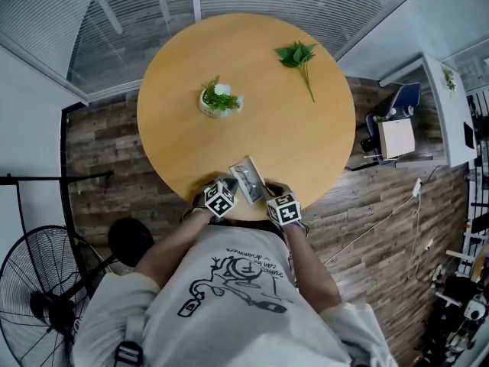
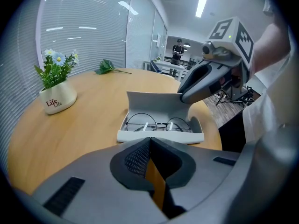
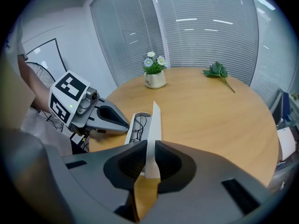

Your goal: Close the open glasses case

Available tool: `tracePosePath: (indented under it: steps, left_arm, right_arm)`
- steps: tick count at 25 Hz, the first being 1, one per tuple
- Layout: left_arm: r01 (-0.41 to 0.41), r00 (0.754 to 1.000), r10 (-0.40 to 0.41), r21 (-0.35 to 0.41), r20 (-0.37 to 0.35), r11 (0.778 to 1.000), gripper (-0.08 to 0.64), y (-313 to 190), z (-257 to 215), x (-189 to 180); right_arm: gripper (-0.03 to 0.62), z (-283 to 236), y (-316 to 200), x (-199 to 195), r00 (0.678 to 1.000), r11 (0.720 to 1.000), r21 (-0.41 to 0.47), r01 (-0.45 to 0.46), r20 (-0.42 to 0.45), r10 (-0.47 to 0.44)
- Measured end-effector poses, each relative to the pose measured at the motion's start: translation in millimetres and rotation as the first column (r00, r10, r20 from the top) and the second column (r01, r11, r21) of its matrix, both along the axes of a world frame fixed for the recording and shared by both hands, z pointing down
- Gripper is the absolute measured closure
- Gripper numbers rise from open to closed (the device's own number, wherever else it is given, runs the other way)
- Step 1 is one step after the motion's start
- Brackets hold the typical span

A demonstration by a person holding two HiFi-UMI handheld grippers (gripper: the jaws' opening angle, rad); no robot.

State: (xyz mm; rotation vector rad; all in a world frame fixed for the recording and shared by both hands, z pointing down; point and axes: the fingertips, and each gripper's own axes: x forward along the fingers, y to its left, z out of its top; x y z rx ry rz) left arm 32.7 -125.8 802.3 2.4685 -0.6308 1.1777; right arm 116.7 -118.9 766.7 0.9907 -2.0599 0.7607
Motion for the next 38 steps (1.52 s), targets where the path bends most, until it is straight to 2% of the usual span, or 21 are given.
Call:
tracePosePath:
  steps: [11, 38]
  left_arm:
    - [0.022, 1.0, -0.022, -0.009, -0.001, 1.0, 0.54, 1.4, 1.2, 1.2]
    - [0.053, 0.999, -0.053, -0.023, -0.001, 0.998, 0.54, 1.6, -0.9, 1.3]
  right_arm:
    - [0.522, -1.9, 5.3, -4.1, 1.0, 1.0, 0.01, -0.011, 0.029, 0.011]
    - [0.495, -6.4, 16.6, -21.0, 1.0, 0.999, 0.045, 0.022, 0.016, -0.023]
